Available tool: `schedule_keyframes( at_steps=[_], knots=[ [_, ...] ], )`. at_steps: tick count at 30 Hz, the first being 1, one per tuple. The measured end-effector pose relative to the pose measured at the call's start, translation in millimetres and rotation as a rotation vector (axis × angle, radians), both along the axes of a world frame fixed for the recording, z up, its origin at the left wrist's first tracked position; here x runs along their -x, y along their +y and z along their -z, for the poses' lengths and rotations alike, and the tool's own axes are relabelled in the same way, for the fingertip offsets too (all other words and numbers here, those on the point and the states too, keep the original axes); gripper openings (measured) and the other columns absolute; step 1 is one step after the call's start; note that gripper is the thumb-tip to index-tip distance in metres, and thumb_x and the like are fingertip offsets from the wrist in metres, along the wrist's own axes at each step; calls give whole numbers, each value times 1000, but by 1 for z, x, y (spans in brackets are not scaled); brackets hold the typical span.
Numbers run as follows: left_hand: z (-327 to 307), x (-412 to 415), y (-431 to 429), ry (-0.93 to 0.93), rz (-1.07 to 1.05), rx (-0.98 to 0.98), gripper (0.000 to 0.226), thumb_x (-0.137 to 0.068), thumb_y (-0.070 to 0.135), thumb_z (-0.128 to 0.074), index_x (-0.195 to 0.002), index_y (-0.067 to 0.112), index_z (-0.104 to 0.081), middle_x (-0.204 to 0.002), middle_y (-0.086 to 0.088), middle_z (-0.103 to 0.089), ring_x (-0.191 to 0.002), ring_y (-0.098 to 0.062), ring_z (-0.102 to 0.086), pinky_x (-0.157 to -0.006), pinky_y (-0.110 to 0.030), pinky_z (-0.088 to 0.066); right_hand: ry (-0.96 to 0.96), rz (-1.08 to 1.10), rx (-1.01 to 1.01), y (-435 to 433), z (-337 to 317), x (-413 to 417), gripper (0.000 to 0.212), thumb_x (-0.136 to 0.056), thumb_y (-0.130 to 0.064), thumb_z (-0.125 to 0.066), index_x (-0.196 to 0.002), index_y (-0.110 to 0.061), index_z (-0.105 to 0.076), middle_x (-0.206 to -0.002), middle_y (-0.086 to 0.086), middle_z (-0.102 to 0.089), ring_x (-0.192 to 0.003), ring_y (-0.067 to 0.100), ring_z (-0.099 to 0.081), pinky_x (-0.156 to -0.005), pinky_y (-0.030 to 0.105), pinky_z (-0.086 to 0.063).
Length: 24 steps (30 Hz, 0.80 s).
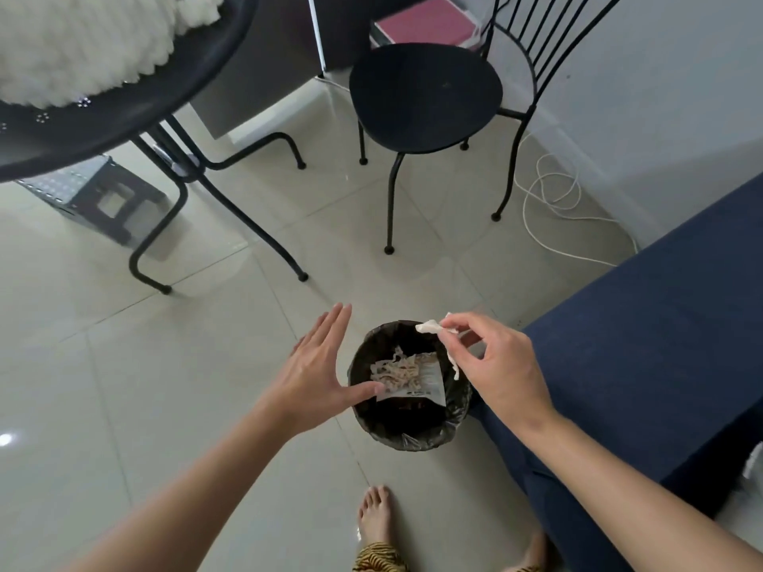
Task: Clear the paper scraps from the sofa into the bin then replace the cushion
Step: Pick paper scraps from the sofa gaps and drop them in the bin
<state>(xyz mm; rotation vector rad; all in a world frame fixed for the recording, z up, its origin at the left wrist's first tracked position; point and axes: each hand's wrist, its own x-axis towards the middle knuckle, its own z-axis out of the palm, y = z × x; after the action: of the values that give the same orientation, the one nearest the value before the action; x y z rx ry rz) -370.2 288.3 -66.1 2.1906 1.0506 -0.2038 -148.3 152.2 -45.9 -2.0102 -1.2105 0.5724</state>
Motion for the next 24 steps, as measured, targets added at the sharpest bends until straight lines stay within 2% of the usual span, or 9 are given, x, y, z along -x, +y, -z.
schedule_keyframes(
  at_steps=[3,6,8,13,17,18,19,20,24],
  knots=[
    [-3,3,3,-13,2,-28,123,-72,84,-58,-161,29,7,-168,11,7,-153,-10,6,-121,-32,-3,26,-27,44,-7,6,5,23,-92,-36,-72,-113,-27,-73,-103,-17,-74,-88,-2,-69,-70,12,-53],
    [-3,5,4,-25,0,-27,122,-72,84,-58,-161,29,6,-168,12,7,-154,-10,5,-122,-32,-5,24,-68,63,-13,11,8,32,-90,-40,-75,-119,-30,-69,-108,-20,-69,-98,0,-68,-78,27,-61],
    [-3,5,3,-30,-2,-24,121,-73,83,-59,-161,30,5,-167,12,6,-154,-10,5,-122,-32,-6,30,-99,88,-18,12,10,38,-90,-46,-74,-125,-33,-65,-116,-24,-65,-106,-3,-65,-86,29,-59],
    [-4,4,1,-31,11,-26,121,-72,84,-58,-161,31,5,-168,12,6,-153,-9,5,-121,-31,-6,41,-128,177,-26,12,12,73,-88,-53,-71,-151,-45,-35,-135,-23,-61,-117,-4,-61,-103,32,-53],
    [-5,0,0,-28,20,-36,120,-73,84,-58,-161,32,5,-168,12,6,-154,-9,5,-121,-30,-6,78,-153,242,-30,12,12,99,-87,-54,-71,-158,-50,-2,-148,-22,-53,-78,-17,-61,-102,38,-54],
    [-5,-1,0,-28,22,-36,120,-72,85,-57,-160,33,5,-168,12,7,-153,-9,5,-120,-30,-6,97,-161,247,-31,12,11,103,-86,-55,-72,-158,-52,1,-152,-22,-48,-89,-15,-63,-106,38,-52],
    [-5,-2,-1,-30,23,-35,120,-72,86,-57,-160,34,6,-168,12,7,-153,-8,5,-121,-31,-6,114,-168,249,-32,12,10,105,-85,-57,-72,-157,-54,5,-157,-21,-42,-112,-8,-61,-113,36,-46],
    [-5,-3,-1,-33,25,-33,121,-71,87,-57,-160,34,7,-168,13,8,-153,-8,6,-122,-32,-6,125,-174,249,-33,12,9,107,-84,-58,-73,-155,-57,7,-162,-20,-34,-133,-1,-49,-117,34,-38],
    [-8,-11,-5,-62,55,-30,121,-71,87,-56,-160,34,6,-168,11,8,-153,-8,8,-124,-35,-7,102,-199,246,-37,12,5,107,-83,-66,-68,-152,-59,13,-165,-27,-3,-153,-2,-4,-125,35,-17]
  ],
)
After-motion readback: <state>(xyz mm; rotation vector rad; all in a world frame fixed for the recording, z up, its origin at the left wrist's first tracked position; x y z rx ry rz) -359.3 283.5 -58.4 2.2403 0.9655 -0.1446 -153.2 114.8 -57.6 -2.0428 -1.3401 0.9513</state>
